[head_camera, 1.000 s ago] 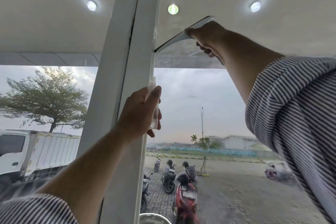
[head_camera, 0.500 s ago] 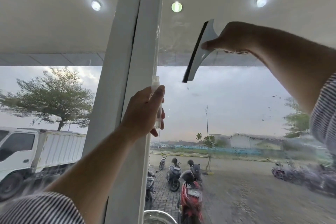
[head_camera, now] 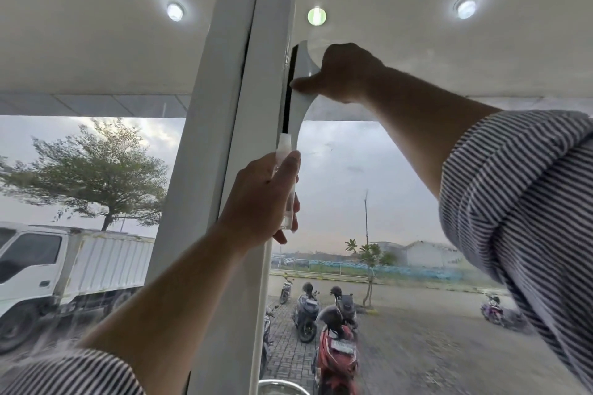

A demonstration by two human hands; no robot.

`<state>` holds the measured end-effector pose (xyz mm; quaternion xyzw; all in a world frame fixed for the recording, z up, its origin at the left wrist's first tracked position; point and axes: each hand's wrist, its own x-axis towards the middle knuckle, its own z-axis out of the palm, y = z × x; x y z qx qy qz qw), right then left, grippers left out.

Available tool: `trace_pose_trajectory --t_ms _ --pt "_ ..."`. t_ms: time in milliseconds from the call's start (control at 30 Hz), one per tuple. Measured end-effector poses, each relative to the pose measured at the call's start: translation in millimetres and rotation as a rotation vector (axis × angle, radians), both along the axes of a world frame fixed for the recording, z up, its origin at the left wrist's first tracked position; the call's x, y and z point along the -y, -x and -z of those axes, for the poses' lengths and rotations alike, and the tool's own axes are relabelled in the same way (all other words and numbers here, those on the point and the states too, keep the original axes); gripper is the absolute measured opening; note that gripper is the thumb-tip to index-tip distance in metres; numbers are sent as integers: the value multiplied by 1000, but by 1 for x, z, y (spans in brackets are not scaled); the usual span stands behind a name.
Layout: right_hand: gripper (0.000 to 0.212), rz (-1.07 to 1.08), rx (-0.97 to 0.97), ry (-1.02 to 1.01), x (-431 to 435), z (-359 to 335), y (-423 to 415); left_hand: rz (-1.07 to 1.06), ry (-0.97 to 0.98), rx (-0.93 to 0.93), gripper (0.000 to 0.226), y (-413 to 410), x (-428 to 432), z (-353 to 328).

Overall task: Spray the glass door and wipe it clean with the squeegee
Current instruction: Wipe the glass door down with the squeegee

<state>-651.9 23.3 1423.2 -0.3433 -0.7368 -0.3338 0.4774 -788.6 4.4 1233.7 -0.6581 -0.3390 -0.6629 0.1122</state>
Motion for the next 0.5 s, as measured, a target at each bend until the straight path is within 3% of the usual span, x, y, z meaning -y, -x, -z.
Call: trace_pose_trajectory --t_ms 400,500 --pt "63 242 -30 -35 0 2 -62 19 33 3 38 2 0 0" --pt "57 207 -31 -95 5 1 -58 37 37 16 38 2 -2 0"
